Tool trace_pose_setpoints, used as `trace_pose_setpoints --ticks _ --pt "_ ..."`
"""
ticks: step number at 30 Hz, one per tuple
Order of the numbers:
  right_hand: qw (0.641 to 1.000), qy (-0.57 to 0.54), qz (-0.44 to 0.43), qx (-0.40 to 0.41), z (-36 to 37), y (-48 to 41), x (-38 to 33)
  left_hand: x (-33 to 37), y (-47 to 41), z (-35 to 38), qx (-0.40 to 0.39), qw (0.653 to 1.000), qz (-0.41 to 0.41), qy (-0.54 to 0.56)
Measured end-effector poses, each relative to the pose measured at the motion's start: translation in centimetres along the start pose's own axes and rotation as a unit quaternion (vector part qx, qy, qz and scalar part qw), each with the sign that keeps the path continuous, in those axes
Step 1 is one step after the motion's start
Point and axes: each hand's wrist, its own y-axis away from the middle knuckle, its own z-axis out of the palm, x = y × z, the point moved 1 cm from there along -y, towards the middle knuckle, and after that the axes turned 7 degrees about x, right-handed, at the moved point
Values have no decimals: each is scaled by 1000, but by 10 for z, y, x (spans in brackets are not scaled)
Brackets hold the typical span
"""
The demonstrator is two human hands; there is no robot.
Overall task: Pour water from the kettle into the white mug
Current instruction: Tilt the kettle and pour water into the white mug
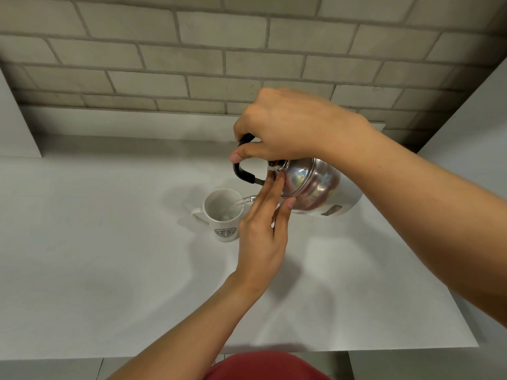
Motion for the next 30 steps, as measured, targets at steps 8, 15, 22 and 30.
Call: trace_pose_setpoints --ticks 8,15,22,30 --pt "1000 6 -1 -6 -1 -4 -2 2 -2 2 8 1000 -4 6" --pt "1000 5 -4 -7 -1 -6 -2 4 -2 3 8 1000 -14 16" --pt "1000 13 -7 -10 -3 -7 -4 3 -3 3 12 1000 -16 15" --pt "999 26 -6 -17 -3 -10 -7 2 -4 2 17 1000 -12 20"
